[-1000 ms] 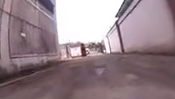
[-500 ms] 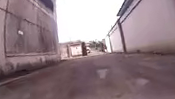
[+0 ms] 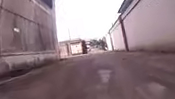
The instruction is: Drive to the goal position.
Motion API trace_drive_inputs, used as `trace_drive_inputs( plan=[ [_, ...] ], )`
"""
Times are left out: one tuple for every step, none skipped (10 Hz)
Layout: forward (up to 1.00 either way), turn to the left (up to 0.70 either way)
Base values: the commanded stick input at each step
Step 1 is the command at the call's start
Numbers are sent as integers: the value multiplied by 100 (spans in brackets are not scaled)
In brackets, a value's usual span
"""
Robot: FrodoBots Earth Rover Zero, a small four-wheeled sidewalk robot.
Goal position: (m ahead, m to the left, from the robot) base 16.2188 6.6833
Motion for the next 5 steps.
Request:
trace_drive_inputs(
  plan=[
    [70,1],
    [70,1],
    [70,1],
    [70,1],
    [70,1]
  ],
)
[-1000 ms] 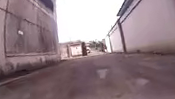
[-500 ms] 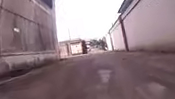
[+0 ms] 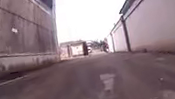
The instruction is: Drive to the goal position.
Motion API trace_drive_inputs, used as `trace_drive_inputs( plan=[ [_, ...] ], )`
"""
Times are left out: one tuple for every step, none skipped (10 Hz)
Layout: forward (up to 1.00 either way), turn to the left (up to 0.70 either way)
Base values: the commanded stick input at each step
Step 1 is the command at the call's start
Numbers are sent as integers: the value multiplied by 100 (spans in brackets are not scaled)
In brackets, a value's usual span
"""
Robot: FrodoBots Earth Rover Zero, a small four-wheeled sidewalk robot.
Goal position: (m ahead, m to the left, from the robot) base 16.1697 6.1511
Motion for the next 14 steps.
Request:
trace_drive_inputs(
  plan=[
    [70,1],
    [70,1],
    [70,1],
    [70,1],
    [70,1],
    [70,1],
    [70,1],
    [70,1],
    [70,1],
    [70,1],
    [70,1],
    [70,1],
    [70,1],
    [70,1]
  ],
)
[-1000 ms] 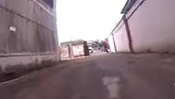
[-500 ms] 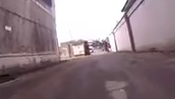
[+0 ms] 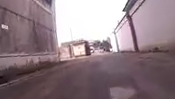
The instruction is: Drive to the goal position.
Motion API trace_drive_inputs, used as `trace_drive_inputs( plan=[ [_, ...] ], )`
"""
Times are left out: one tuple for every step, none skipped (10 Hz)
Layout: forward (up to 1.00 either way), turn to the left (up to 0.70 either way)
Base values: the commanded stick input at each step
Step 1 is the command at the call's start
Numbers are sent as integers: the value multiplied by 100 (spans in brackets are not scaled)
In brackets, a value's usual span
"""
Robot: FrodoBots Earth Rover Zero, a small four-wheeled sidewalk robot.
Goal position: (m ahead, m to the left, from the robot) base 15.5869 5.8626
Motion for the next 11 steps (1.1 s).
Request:
trace_drive_inputs(
  plan=[
    [70,1],
    [70,1],
    [70,1],
    [70,1],
    [70,1],
    [70,1],
    [70,1],
    [70,1],
    [70,1],
    [70,1],
    [70,1]
  ],
)
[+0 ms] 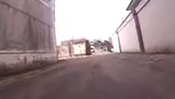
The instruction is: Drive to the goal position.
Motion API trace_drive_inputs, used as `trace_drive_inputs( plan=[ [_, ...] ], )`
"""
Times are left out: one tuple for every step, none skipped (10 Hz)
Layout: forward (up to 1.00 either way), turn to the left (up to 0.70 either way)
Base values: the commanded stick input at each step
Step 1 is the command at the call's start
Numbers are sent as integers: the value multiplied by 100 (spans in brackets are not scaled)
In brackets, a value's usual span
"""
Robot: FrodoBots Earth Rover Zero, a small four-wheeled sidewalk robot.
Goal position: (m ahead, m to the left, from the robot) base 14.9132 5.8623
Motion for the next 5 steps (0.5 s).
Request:
trace_drive_inputs(
  plan=[
    [70,1],
    [70,1],
    [70,1],
    [70,1],
    [70,1]
  ],
)
